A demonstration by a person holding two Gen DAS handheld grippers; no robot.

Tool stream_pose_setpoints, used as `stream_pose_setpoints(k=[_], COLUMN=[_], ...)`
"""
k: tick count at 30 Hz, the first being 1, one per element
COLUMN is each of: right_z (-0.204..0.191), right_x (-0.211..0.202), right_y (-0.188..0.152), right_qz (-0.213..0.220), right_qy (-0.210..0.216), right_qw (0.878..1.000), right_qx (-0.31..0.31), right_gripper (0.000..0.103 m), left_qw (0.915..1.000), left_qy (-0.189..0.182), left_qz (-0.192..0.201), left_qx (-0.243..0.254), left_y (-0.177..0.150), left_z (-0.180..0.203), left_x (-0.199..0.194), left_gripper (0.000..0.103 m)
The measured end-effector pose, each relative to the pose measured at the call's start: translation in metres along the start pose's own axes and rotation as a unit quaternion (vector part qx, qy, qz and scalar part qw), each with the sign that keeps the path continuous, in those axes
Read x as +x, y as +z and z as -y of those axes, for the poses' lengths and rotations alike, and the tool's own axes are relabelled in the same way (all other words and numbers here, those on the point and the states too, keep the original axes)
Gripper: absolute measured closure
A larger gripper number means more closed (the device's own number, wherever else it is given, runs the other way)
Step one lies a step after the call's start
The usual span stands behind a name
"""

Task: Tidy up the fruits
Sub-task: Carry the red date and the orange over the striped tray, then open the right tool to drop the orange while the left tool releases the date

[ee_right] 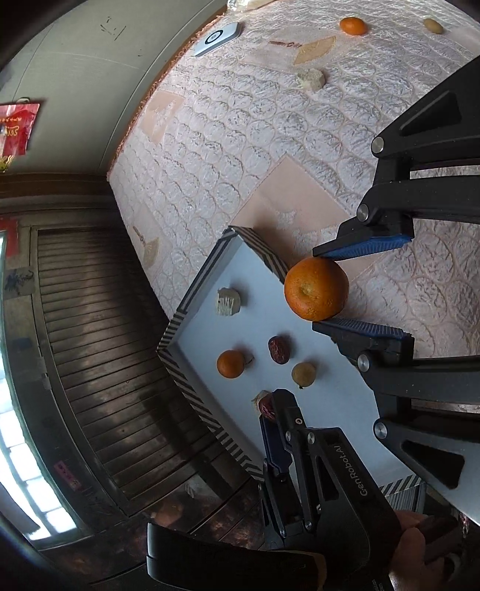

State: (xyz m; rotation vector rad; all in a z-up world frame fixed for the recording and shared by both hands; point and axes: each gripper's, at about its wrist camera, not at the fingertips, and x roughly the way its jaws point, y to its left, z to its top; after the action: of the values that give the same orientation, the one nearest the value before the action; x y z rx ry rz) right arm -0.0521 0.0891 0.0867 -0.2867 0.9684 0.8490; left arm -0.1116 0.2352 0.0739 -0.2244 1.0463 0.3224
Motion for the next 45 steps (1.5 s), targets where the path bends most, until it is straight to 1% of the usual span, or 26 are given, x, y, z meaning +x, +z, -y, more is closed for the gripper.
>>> stream_pose_setpoints(k=[5, 12, 19, 25, 32, 45], right_z=[-0.016, -0.024, -0.024, -0.022, -0.019, -0.029], right_x=[0.014, 0.043, 0.068, 0.086, 0.100, 0.118], right_y=[0.008, 0.025, 0.037, 0.042, 0.046, 0.054], right_qz=[-0.007, -0.022, -0.038, -0.051, -0.062, -0.071], right_qy=[0.009, 0.017, 0.013, 0.010, 0.007, 0.001], right_qw=[1.000, 0.999, 0.999, 0.998, 0.997, 0.996], right_qx=[-0.018, -0.029, -0.034, -0.037, -0.037, -0.055], right_gripper=[0.072, 0.072, 0.073, 0.073, 0.072, 0.072], left_qw=[0.9998, 0.9993, 0.9986, 0.9982, 0.9978, 0.9974], left_qy=[0.003, 0.004, 0.003, 0.004, 0.008, 0.017], left_qz=[-0.011, -0.029, -0.044, -0.053, -0.059, -0.061], left_qx=[-0.015, -0.025, -0.027, -0.027, -0.030, -0.035], left_y=[-0.010, -0.024, -0.033, -0.033, -0.033, -0.030], left_z=[-0.020, -0.033, -0.033, -0.031, -0.030, -0.029], left_x=[0.002, 0.007, 0.015, 0.023, 0.030, 0.034], left_gripper=[0.080, 0.080, 0.080, 0.080, 0.080, 0.080])
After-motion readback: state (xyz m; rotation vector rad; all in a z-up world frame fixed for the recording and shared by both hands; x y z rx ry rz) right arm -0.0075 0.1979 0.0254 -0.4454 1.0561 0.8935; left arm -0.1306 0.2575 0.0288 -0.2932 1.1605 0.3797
